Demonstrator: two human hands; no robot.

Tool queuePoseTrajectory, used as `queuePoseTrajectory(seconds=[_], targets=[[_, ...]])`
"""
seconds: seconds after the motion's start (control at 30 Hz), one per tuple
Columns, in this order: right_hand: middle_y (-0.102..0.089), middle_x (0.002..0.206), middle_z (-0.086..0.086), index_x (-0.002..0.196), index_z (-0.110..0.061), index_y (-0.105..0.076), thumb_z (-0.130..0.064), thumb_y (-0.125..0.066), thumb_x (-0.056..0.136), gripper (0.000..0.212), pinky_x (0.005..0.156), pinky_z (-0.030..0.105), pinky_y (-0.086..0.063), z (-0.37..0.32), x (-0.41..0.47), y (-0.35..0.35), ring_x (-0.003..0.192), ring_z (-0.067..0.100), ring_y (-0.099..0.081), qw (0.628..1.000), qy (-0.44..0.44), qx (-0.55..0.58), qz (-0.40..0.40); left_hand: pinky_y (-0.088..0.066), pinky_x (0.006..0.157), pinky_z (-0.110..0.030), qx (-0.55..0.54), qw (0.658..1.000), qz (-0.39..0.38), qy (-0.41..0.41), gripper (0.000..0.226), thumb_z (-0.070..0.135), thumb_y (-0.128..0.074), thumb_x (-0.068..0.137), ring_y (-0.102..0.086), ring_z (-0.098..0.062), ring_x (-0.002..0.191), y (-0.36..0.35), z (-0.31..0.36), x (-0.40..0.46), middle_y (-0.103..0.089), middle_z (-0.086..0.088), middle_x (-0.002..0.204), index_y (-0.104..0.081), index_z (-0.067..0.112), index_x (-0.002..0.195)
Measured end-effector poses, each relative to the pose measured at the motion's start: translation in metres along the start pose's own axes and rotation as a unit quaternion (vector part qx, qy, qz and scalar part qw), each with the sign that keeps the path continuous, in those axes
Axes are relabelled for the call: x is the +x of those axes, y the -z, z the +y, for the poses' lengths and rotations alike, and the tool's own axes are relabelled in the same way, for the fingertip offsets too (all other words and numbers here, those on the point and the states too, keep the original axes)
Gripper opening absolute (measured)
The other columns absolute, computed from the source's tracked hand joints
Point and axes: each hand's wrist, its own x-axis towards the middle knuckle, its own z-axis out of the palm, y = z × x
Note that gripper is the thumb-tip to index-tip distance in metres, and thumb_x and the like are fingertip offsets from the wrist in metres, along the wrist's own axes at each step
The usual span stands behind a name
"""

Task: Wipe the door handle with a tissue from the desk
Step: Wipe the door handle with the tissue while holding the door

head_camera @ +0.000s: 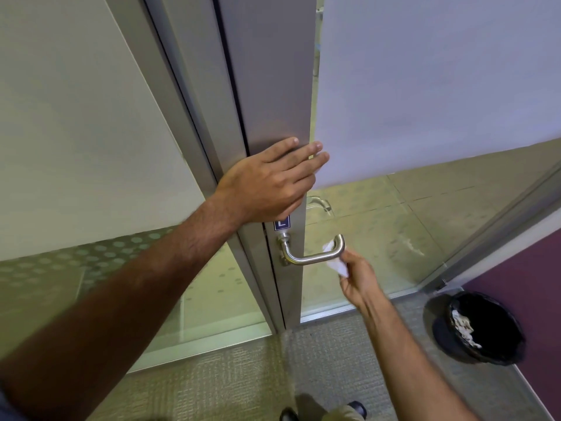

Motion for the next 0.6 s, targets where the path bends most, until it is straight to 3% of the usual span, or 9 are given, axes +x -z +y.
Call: queuePoseTrajectory(seconds=[0.07,0.17,0.23,0.27,0.37,0.43,0.5,0.6], targets=[[-0.074,0.109,0.021,0.108,0.007,-0.068,0.004,-0.045,0.097,0.025,0.070,0.025,-0.061,0.031,-0.011,-0.012,0.091,0.024,-0.075,0.998,-0.044,0.047,-0.009,-0.028,0.123,-0.045,0.001,1.000,-0.005,-0.001,0.042,0.029,-0.037,0.109,-0.043,-0.027,0.149,0.000,0.000,-0.001,-0.048,-0.010,0.160,-0.068,0.009,0.129],[-0.074,0.109,0.019,0.099,0.003,-0.077,0.005,-0.043,0.098,0.034,0.085,0.028,-0.059,0.062,-0.016,-0.048,0.097,0.023,-0.074,0.989,-0.087,0.100,-0.071,-0.027,0.123,-0.045,0.005,1.000,-0.008,-0.003,0.043,0.029,-0.035,0.109,-0.042,-0.028,0.150,0.001,-0.002,-0.001,-0.047,-0.010,0.160,-0.067,0.009,0.130],[-0.073,0.109,0.019,0.104,0.009,-0.073,0.001,-0.048,0.099,0.027,0.090,0.029,-0.054,0.069,-0.010,-0.063,0.096,0.022,-0.074,0.968,-0.138,0.174,-0.116,-0.028,0.123,-0.045,0.001,1.000,-0.007,0.000,0.042,0.028,-0.035,0.109,-0.042,-0.028,0.150,0.001,-0.001,-0.002,-0.047,-0.010,0.160,-0.068,0.009,0.128],[-0.071,0.108,0.020,0.110,0.012,-0.069,0.002,-0.058,0.094,0.022,0.090,0.029,-0.053,0.071,-0.007,-0.069,0.094,0.023,-0.075,0.953,-0.160,0.221,-0.130,-0.028,0.123,-0.045,0.000,1.000,-0.006,0.000,0.041,0.028,-0.036,0.109,-0.043,-0.028,0.149,0.001,0.000,-0.002,-0.048,-0.010,0.160,-0.068,0.010,0.127],[-0.069,0.102,0.022,0.109,0.016,-0.066,0.011,-0.087,0.059,0.055,0.089,0.027,-0.050,0.080,0.000,-0.077,0.085,0.023,-0.075,0.916,-0.181,0.332,-0.132,-0.028,0.122,-0.045,0.001,1.000,0.004,-0.001,0.038,0.027,-0.039,0.108,-0.045,-0.027,0.148,-0.001,-0.002,-0.002,-0.050,-0.009,0.158,-0.070,0.010,0.123],[-0.071,0.097,0.020,0.103,0.015,-0.069,0.013,-0.081,0.066,0.040,0.089,0.019,-0.045,0.081,0.001,-0.078,0.084,0.022,-0.075,0.901,-0.185,0.371,-0.131,-0.029,0.122,-0.045,0.002,1.000,0.008,-0.003,0.037,0.026,-0.040,0.108,-0.046,-0.027,0.147,-0.001,-0.002,-0.001,-0.051,-0.009,0.158,-0.071,0.010,0.122],[-0.073,0.093,0.020,0.095,0.015,-0.072,0.007,-0.065,0.078,0.020,0.080,0.019,-0.054,0.078,-0.005,-0.078,0.082,0.025,-0.076,0.914,-0.189,0.348,-0.088,-0.029,0.122,-0.045,0.003,1.000,0.007,-0.004,0.037,0.026,-0.041,0.108,-0.046,-0.027,0.147,-0.001,-0.001,-0.001,-0.051,-0.009,0.157,-0.071,0.010,0.121],[-0.076,0.091,0.022,0.105,0.009,-0.070,0.009,-0.051,0.090,0.024,0.064,0.028,-0.063,0.071,-0.017,-0.064,0.077,0.026,-0.077,0.947,-0.169,0.272,-0.022,-0.028,0.122,-0.046,-0.001,1.000,-0.002,-0.006,0.038,0.027,-0.040,0.108,-0.046,-0.028,0.148,-0.001,0.001,-0.002,-0.050,-0.010,0.158,-0.071,0.010,0.122]])
